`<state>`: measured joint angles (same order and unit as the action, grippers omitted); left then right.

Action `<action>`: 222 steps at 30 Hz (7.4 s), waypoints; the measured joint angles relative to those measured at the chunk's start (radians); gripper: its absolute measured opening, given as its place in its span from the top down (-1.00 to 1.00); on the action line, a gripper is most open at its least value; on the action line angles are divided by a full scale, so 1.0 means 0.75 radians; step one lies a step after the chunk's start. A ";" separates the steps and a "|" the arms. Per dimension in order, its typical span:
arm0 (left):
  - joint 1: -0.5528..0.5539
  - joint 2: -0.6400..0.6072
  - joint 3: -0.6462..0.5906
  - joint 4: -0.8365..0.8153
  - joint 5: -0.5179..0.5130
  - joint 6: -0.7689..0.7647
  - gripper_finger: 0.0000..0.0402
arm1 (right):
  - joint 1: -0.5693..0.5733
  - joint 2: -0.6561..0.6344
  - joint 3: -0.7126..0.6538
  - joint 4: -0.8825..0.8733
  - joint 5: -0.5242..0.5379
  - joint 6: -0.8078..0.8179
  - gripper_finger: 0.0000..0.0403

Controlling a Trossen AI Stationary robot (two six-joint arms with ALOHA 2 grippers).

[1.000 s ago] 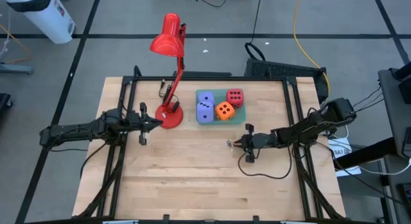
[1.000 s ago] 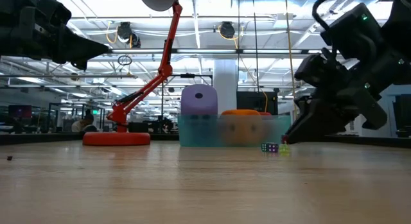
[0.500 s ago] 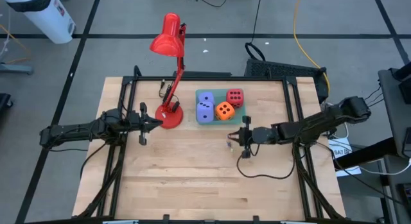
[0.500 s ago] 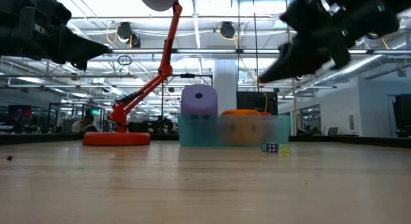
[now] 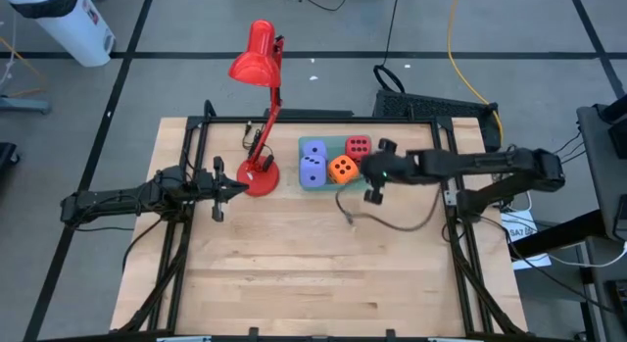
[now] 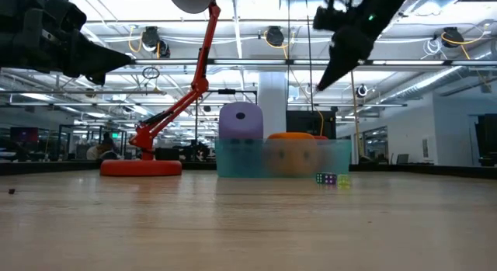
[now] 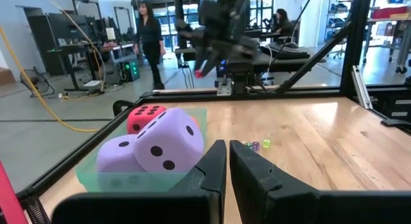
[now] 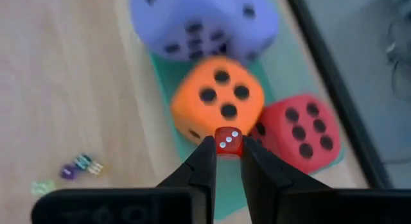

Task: Pick & Place Dice
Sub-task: Put the red die into the green bin, then put the light green die into the green bin

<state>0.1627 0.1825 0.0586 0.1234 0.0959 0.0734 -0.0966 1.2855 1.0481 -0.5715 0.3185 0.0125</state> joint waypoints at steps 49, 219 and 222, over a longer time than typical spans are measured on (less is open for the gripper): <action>0.001 0.001 0.000 0.000 0.000 0.000 0.84 | -0.374 0.524 -0.016 0.064 -0.316 -0.115 0.24; 0.000 0.001 0.000 -0.029 -0.001 0.000 0.84 | 0.547 -0.356 -0.743 1.564 -0.119 -0.070 0.77; 0.000 0.000 0.000 -0.028 -0.001 0.000 0.84 | 0.465 -0.518 -0.750 1.451 -0.119 -0.094 0.77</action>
<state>0.1627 0.1828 0.0586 0.1028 0.0952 0.0734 0.2519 0.8970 0.4853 0.5168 0.2291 -0.0582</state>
